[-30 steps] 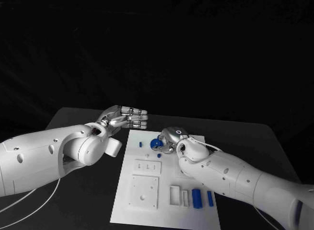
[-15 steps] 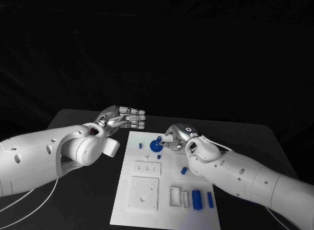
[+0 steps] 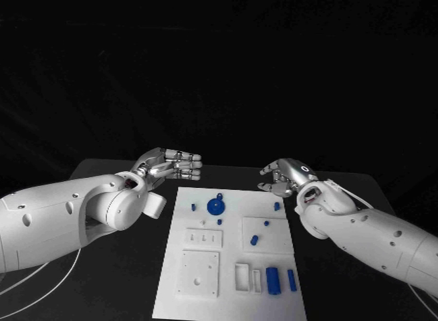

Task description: Assemble the parts on the task board

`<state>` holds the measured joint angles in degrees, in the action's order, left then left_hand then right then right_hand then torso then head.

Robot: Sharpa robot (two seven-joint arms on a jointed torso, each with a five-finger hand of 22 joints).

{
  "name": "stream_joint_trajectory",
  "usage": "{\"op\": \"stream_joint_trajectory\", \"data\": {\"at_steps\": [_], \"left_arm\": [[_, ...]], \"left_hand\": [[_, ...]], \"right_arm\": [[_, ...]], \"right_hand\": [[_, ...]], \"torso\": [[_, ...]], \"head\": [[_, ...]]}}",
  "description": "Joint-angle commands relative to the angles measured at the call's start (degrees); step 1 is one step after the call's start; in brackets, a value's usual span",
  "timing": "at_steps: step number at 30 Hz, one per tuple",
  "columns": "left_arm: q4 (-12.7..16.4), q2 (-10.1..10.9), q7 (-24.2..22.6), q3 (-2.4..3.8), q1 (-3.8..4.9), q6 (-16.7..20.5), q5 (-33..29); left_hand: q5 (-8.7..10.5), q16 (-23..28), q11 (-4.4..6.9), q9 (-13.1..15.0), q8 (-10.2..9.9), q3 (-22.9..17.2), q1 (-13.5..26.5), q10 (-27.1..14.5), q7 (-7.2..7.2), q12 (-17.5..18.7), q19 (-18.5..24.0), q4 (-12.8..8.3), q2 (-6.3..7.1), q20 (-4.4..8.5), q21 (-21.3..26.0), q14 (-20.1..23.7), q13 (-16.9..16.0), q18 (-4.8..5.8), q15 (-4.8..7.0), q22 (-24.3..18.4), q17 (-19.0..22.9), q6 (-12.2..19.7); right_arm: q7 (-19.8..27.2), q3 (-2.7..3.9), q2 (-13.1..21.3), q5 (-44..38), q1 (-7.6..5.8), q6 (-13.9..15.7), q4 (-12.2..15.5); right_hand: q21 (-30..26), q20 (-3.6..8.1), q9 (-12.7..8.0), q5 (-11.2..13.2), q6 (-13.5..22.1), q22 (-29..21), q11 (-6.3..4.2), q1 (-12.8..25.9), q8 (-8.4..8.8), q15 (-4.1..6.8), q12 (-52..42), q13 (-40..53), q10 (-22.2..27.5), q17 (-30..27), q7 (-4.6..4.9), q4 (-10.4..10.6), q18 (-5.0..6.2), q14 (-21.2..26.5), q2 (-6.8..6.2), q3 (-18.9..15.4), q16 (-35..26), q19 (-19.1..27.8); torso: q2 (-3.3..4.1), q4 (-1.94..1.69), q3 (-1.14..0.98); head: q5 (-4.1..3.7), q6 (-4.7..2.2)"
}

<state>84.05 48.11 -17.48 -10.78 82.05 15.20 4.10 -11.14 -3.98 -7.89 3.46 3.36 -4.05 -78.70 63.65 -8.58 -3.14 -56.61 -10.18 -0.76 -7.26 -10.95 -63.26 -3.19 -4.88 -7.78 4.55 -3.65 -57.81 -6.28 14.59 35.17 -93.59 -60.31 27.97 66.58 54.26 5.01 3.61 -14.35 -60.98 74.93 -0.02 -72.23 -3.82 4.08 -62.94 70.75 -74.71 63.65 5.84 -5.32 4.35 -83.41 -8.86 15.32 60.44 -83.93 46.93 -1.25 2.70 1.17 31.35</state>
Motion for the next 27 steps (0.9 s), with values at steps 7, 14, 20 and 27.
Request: {"op": "stream_joint_trajectory", "data": {"at_steps": [7,14,20,27], "left_arm": [[-0.22,0.17,-0.69,-0.01,0.05,-1.28,0.11],[-0.61,0.02,-0.73,-0.03,-0.06,-1.62,0.2],[-1.02,-0.18,-0.78,-0.04,-0.23,-1.81,0.22],[-1.44,-0.52,-0.81,-0.04,-0.37,-1.98,0.23]], "left_hand": [[-0.32,-0.02,0.71,0.1,0.2,-0.92,0.68,1.61,0.06,-0.2,-0.44,0.04,0.07,0.88,-0.89,-1.87,-0.08,0.21,0.7,0.16,-0.08,-0.07],[-0.29,0.17,0.76,0.1,0.2,-1.5,0.97,1.73,0.05,-0.21,-0.51,-0.12,0.25,1.29,-1.23,-2.45,-0.08,0.65,0.9,0.27,-0.1,-0.03],[-0.28,0.19,0.68,0.1,0.21,-1.7,1.03,1.5,0.04,-0.2,-0.31,-0.19,0.36,1.17,-1.26,-2.07,-0.08,0.62,0.76,0.24,-0.06,-0.07],[-0.29,0.16,0.64,0.09,0.19,-1.74,1.05,1.41,0.02,-0.2,-0.25,-0.21,0.41,1.11,-1.27,-1.97,-0.08,0.58,0.73,0.23,-0.07,-0.01]], "right_arm": [[14.52,1.42,3.5,11.88,1.69,-7.5,-4.16],[16.88,1.68,3.38,12.85,2.94,-9.46,-7.81],[17.24,1.73,2.22,12.52,3.64,-9.54,-10.75],[17.55,1.75,0.09,12.5,4.29,-9.21,-14.57]], "right_hand": [[0.22,0.07,-0.06,-6.62,-0.41,6.75,0.24,0.02,0.29,-0.14,0.63,-0.54,0.92,0.2,0.29,-8.56,-0.21,0.36,3.89,-5.38,-0.73,-0.21],[0.25,0.0,-0.06,-6.61,-0.01,6.73,0.27,0.13,0.3,-0.21,0.74,-0.75,1.08,0.25,0.33,-10.03,-0.2,0.39,4.75,-8.14,-0.89,-0.07],[0.4,-0.05,-0.08,-5.99,0.18,6.75,0.31,-1.95,0.32,-0.24,0.75,-0.81,1.15,0.24,0.43,-10.85,-0.2,0.43,4.53,-5.45,-1.02,0.05],[0.62,0.02,-0.06,-5.74,0.42,6.77,0.29,-1.45,0.28,-0.18,0.7,-0.82,1.13,0.37,0.39,-10.68,-0.2,0.38,4.2,-5.06,-0.97,0.06]], "torso": [[-0.03,1.25,-1.44],[0.13,1.27,-2.01],[0.28,1.15,-2.3],[0.34,0.96,-2.2]], "head": [[-0.35,0.07],[-0.48,0.27],[-0.75,0.2],[-0.94,0.6]]}}
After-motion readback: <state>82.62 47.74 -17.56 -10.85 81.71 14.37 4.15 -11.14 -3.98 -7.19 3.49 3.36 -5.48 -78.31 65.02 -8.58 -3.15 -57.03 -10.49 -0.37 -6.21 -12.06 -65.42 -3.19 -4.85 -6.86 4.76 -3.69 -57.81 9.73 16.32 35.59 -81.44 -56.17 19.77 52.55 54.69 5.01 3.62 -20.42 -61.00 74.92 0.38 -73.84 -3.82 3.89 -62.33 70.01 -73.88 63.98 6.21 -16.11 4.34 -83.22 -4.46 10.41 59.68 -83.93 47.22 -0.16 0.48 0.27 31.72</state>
